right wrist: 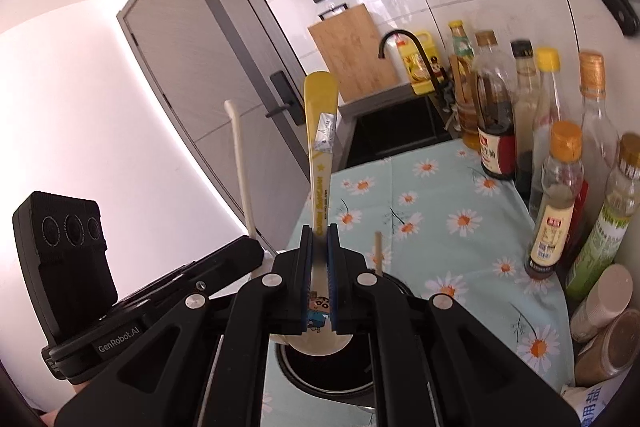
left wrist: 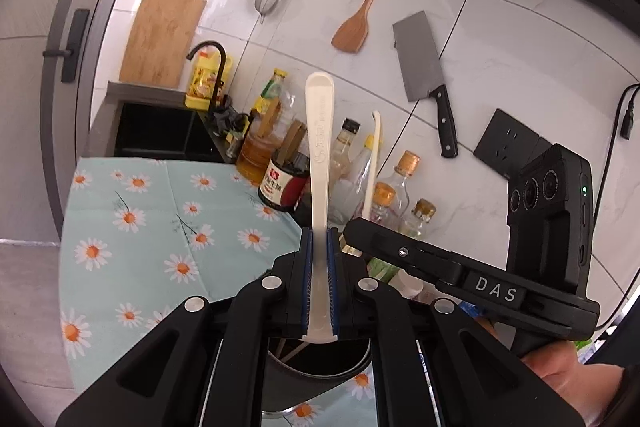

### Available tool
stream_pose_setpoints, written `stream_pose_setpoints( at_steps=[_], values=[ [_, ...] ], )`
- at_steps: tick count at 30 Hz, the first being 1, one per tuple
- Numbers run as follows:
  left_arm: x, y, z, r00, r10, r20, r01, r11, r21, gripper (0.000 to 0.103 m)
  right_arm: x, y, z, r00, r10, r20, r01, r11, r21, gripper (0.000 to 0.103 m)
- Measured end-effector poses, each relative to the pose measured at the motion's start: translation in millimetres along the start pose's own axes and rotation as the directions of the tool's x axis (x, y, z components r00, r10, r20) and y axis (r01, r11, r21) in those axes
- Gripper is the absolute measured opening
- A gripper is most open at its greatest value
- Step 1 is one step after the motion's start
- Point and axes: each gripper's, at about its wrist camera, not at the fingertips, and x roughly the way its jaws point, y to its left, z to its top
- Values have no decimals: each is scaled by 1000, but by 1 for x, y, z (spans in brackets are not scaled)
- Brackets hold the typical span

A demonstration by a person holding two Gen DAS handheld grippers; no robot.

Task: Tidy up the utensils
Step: 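Lift both held spoons and lower them handle-first into the black holder, then open both tools to release the spoons inside the holder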

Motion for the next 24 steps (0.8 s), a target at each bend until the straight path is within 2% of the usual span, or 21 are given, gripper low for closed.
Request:
stream_pose_setpoints(
  at_steps=[10, 12, 13, 14, 18, 20, 24],
  values=[
    [22, -4, -28, 998, 19, -60, -15, 997, 77, 6, 15, -7, -21, 999, -26, -43, 26, 1000, -10, 8],
    [22, -5, -30, 998, 21, -64, -16, 997, 81, 7, 12, -3, -24, 999, -42, -34, 40, 998, -40, 10],
    [21, -5, -29, 997, 25, -68, -20, 997, 79, 7, 10, -2, -24, 998, -48, -28, 46, 998, -50, 16],
    [21, -4, -29, 997, 30, -71, -25, 997, 75, 7, 8, -1, -24, 999, -44, -22, 42, 998, -49, 17],
    [15, -3, -25, 998, 25, -63, -21, 998, 54, 8, -2, -3, -21, 999, -38, -6, 38, 999, -31, 19],
    [11, -6, -23, 998, 30, -56, -27, 998, 56, 16, -7, -4, -18, 999, -41, 2, 41, 999, -23, 19],
    [4, -11, -21, 998, 32, -52, -29, 998, 60, 16, -18, -3, -16, 999, -41, 18, 41, 999, -19, 19]
  ],
)
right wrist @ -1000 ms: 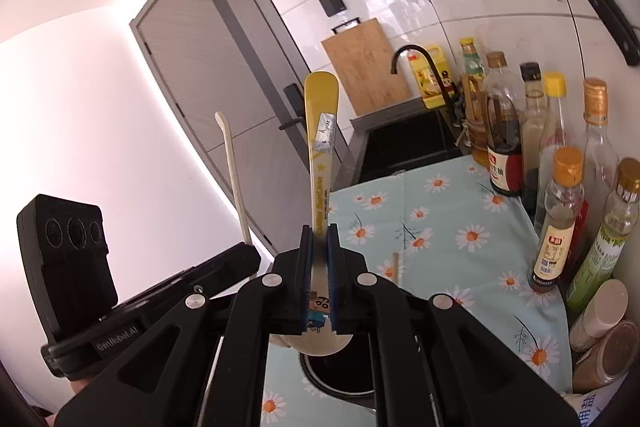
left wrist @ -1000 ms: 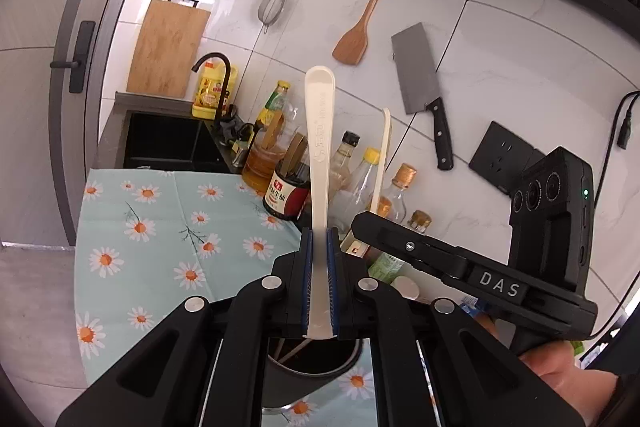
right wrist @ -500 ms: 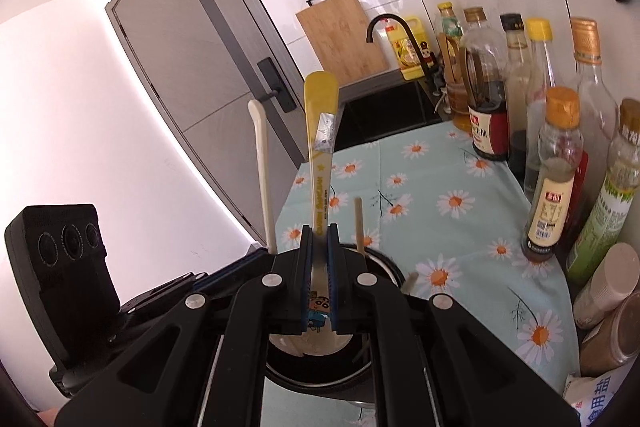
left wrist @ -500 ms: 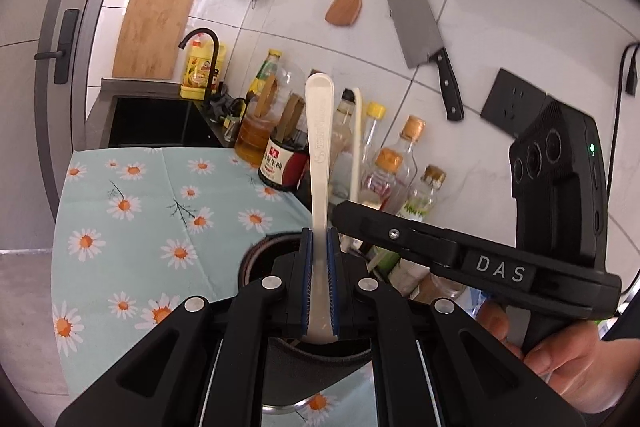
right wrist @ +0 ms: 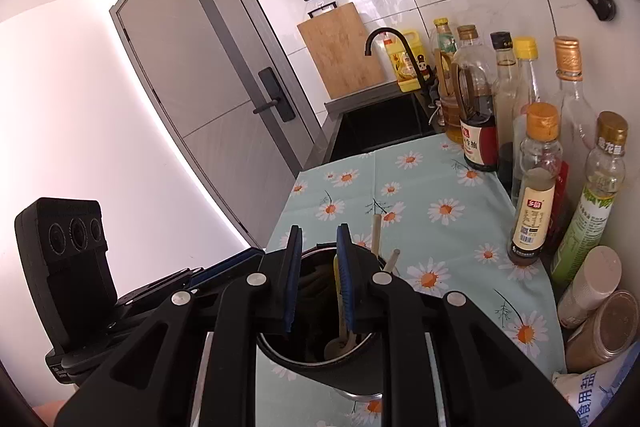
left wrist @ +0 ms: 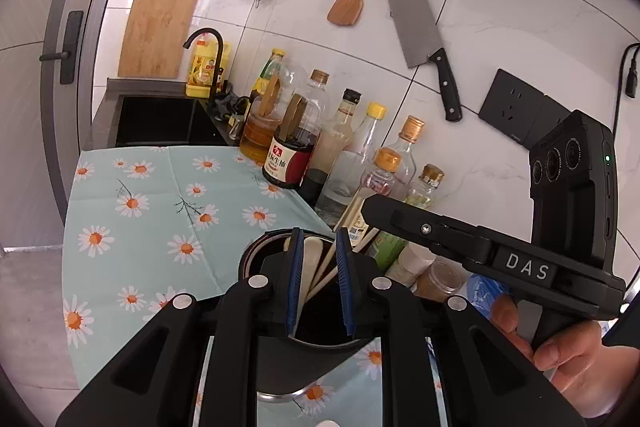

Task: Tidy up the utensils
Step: 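Open both tools to release the spoons inside the holder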

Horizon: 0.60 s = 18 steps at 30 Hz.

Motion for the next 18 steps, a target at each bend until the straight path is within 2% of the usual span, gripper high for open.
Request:
stream_pose_setpoints(
  at_steps=[8, 10, 12, 18],
  values=[
    [-20, -17, 4, 1000, -4, 6, 4, 1000, 15, 16, -25, 16, -1, 999, 41, 6, -41, 999, -25, 24],
    [-29, -24, 4, 1000, -7, 15, 6, 1000, 23, 23, -34, 21, -2, 999, 49, 9, -49, 998, -31, 24],
    [-38, -29, 4, 1000, -8, 22, 7, 1000, 27, 25, -42, 25, -4, 999, 51, 8, -50, 998, -38, 27],
    [-63, -45, -6, 1000, -1, 13, 1, 999, 37, 25, -65, 31, -22, 997, 56, -48, -58, 997, -49, 29]
  ],
)
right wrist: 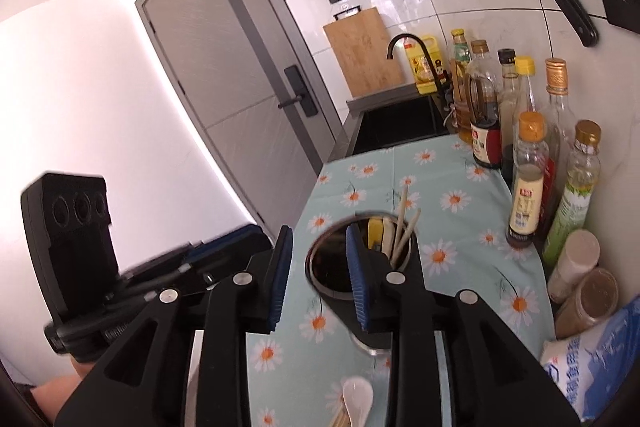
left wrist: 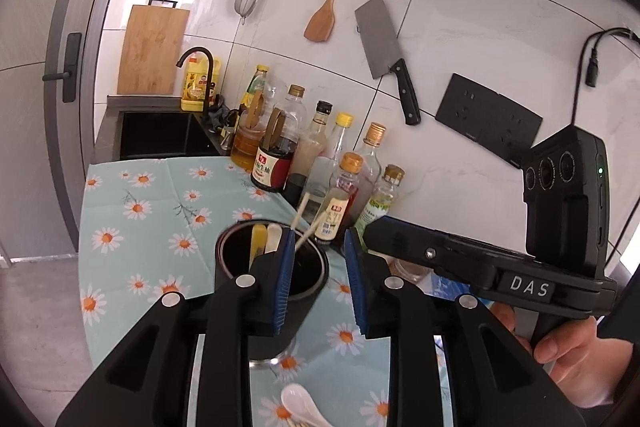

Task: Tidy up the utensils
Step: 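Open both tools to release the spoons inside the holder, then withdraw both tools from the holder toward the remaining utensils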

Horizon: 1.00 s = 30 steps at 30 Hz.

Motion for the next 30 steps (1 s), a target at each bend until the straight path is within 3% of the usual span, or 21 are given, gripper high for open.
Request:
stream_pose_setpoints(
  at_steps=[11, 13, 16, 22, 25, 30],
  values=[
    [-27, -8, -39, 997, 27, -69, -30, 999, -42, 25, -8, -12, -44, 993, -10, -118, 13, 1000, 28, 30],
    [-30, -8, -48, 995, 36, -93, -41, 998, -50, 25, -4, -19, -54, 986, -5, -166, 15, 998, 58, 36],
    [-37, -4, -64, 991, 49, -122, -58, 996, -69, 24, 2, -26, -66, 977, -2, -213, 19, 997, 74, 36],
    [-42, 0, -93, 980, 58, -188, -79, 991, -108, 25, 28, -40, -91, 946, 6, -323, 26, 995, 94, 36],
    [-43, 0, -110, 972, 55, -228, -85, 988, -126, 24, 46, -43, -103, 919, 1, -394, 36, 996, 87, 44],
    [-44, 3, -137, 959, 54, -279, -105, 980, -170, 25, 68, -48, -115, 882, -10, -472, 40, 998, 52, 44]
  ],
)
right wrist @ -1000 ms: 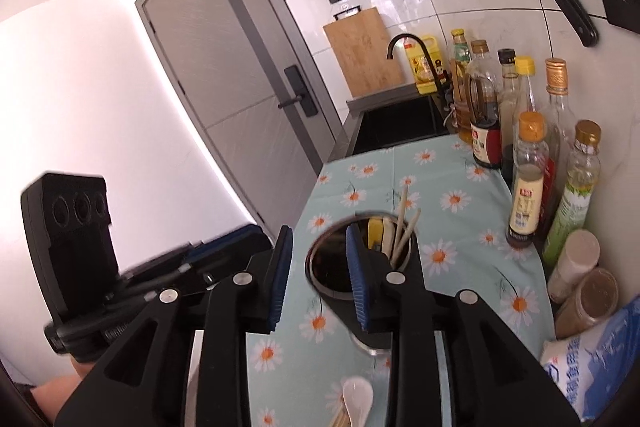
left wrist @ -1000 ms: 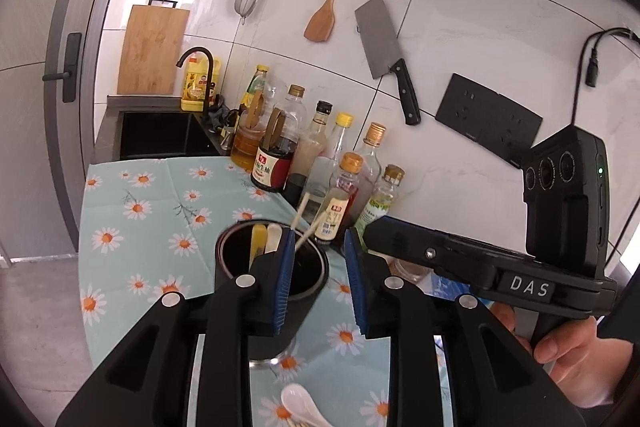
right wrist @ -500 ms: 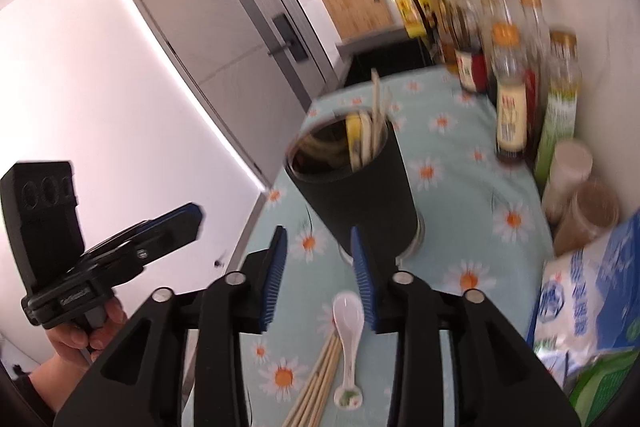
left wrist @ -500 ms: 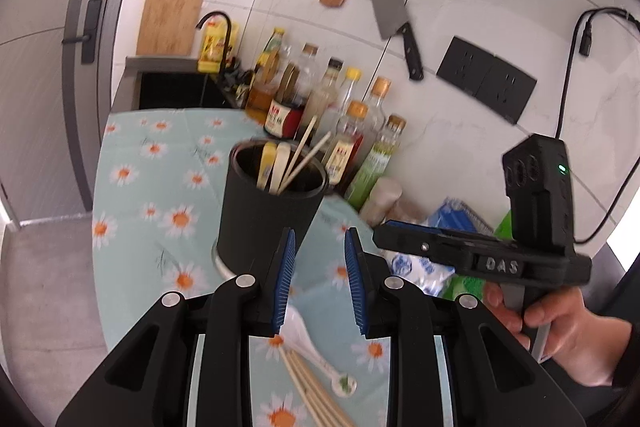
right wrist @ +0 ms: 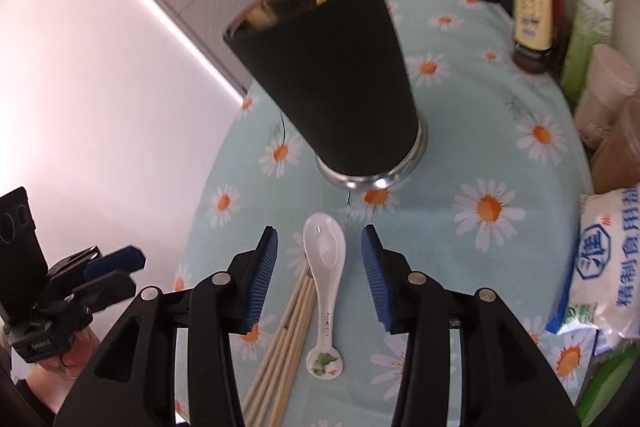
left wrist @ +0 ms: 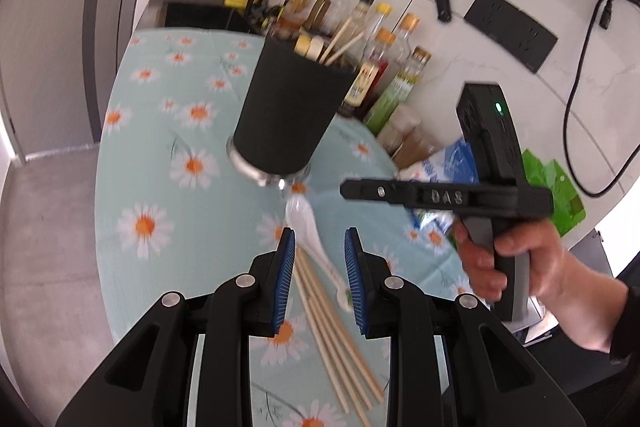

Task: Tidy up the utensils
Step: 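Withdraw both tools from the holder toward the remaining utensils, then grasp the white ceramic spoon by its handle with the right tool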

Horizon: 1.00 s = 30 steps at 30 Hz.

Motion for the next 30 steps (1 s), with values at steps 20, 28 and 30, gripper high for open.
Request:
stream_pose_setpoints(
  at_steps=[20, 28, 30],
  values=[
    [16, 15, -67, 990, -12, -143, -8, 990, -138, 24, 73, -1, 6, 967, -54, -251, 26, 993, -114, 23],
    [18, 22, -65, 989, -2, -148, -24, 985, -173, 24, 72, 0, 5, 965, -24, -259, -6, 993, -114, 6],
    [20, 21, -64, 988, 3, -153, -30, 985, -171, 24, 70, -2, 5, 966, -13, -257, -14, 994, -105, 6]
  ],
)
